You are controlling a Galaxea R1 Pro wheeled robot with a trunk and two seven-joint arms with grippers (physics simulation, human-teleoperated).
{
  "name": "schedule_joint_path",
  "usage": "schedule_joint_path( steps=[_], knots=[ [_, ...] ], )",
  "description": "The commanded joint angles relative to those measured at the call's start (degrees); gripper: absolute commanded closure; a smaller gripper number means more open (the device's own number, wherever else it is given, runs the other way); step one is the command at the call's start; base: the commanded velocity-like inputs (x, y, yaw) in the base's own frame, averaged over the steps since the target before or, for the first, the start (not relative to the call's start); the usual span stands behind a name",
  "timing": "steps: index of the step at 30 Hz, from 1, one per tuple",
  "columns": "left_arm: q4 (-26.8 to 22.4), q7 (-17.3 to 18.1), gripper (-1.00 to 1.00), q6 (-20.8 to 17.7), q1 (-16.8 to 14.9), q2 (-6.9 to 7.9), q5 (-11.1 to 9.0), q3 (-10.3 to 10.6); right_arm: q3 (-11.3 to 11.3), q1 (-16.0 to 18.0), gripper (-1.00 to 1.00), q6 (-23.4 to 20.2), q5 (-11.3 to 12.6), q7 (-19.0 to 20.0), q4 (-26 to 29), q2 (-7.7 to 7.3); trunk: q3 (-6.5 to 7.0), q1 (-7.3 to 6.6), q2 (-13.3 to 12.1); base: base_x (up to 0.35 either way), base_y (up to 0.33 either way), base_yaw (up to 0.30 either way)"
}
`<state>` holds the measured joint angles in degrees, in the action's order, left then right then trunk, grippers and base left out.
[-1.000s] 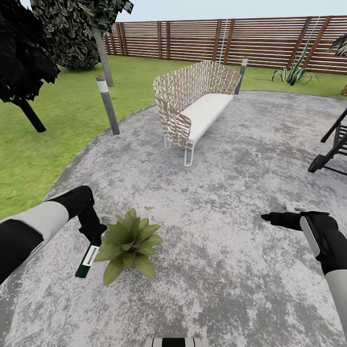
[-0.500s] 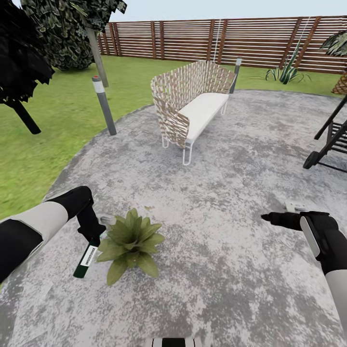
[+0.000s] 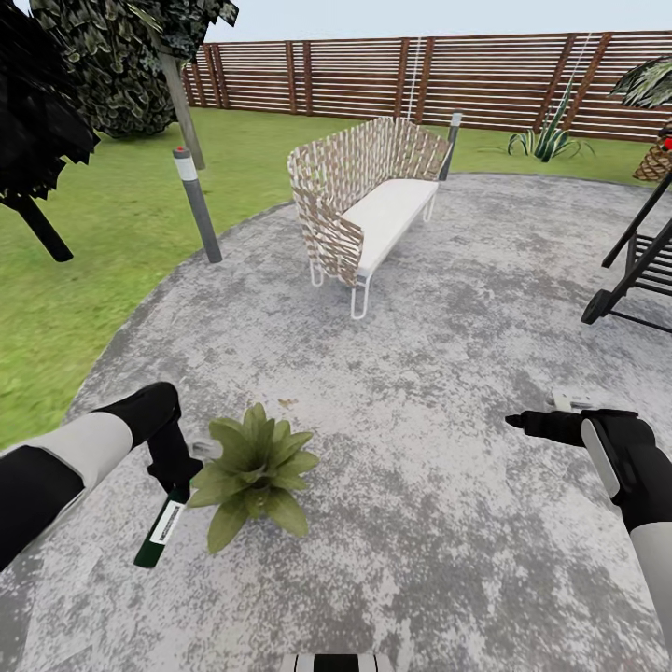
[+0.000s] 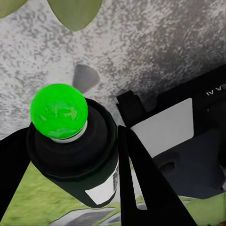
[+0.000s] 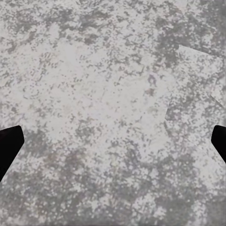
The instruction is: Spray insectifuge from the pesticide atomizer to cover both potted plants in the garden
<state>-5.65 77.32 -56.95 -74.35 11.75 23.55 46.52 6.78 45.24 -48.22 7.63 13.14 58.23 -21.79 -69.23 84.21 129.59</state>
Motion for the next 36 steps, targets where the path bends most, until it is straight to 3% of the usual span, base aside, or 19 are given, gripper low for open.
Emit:
schedule_joint_path(
  steps=[1,16,27,36],
  knots=[
    [-0.15,0.52,1.0,-0.59,0.03,-0.02,0.62,-0.17,0.07,0.03,-1.0,-0.28,0.28,0.03,0.04,-0.02,-0.04,-0.01,0.02,0.0,0.0,0.0],
    [-0.15,0.78,1.0,-0.62,-0.38,-0.27,0.62,-0.29,0.07,0.03,-1.0,-0.3,0.28,0.04,0.04,-0.08,-0.04,-0.01,0.02,0.0,0.0,0.0],
    [-0.15,0.96,1.0,-0.63,-5.09,-0.32,0.62,-0.28,0.07,0.03,-1.0,-0.3,0.28,0.04,0.04,-0.09,-0.04,-0.01,0.02,0.0,0.0,0.0],
    [-0.15,0.48,1.0,-0.62,-5.14,-0.26,0.7,0.04,0.07,0.03,-1.0,-0.3,0.28,0.03,0.04,-0.18,-0.04,-0.01,0.02,0.0,0.0,0.0]
  ],
)
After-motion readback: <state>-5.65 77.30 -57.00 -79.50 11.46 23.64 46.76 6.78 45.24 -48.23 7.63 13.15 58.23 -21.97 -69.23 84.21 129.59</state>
